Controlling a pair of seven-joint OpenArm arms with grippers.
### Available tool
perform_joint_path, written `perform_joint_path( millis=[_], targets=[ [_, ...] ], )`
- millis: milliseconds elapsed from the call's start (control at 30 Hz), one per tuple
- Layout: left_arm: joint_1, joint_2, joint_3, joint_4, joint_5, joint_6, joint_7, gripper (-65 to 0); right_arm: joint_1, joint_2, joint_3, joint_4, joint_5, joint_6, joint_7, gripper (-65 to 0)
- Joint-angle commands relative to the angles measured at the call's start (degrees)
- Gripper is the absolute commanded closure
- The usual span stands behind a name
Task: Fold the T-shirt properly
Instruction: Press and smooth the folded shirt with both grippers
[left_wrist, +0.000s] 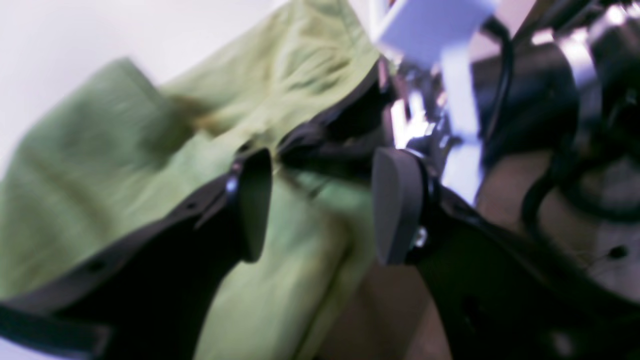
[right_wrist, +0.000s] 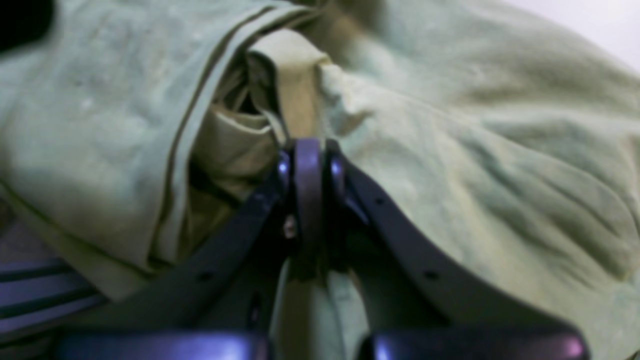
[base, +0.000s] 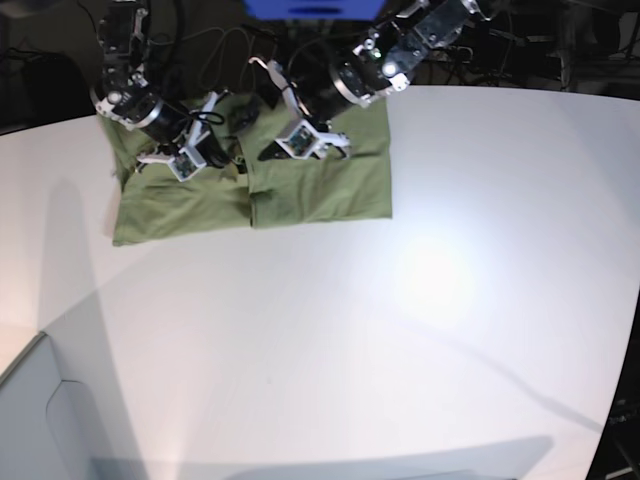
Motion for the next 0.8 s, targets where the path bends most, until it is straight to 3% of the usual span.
perform_joint_path(
  millis=[0,100,167,367,467,667,767],
  targets=[
    [-0.04,-0.71,-0.26,2.23,-0.27,-0.38,-1.66,-30.9,0.14,0.40,0.33,0.65,-0.77,1.06,-0.88,-0.1],
    [1.10,-3.52,-3.95,2.76,-0.27,-0.38,-1.75,-30.9,0.14,0.49,0.69,1.53,-0.77,1.06,-1.23,-0.6],
    [2.95,-3.69,-8.34,2.76,-0.27,-0.38,-1.57,-30.9,0.05,0.93,1.56,3.20,-0.77,1.06,-3.34,-5.0],
    [7.52,-2.99,-22.06,1.97,-0.27,-0.73,-1.57,-30.9,-0.12,1.01,4.99,11.37,-0.59,1.06,-8.00,-32.0],
    [7.96,-1.50,-26.72,-0.76,-0.27,-0.82,-1.75,-30.9,-0.47,0.66,7.54,15.15,-0.24,1.06,-8.00,-41.5],
    [7.70,1.84,-30.59,-6.65,-0.27,-0.82,-1.93,-30.9,2.95,-4.44,18.00,16.39,-0.50,1.06,-8.53,-47.2],
    [7.43,2.90,-30.41,-8.05,-0.27,-0.82,-1.93,-30.9,6.03,-5.58,22.58,14.98,-0.33,1.06,-13.28,-48.4]
  ],
)
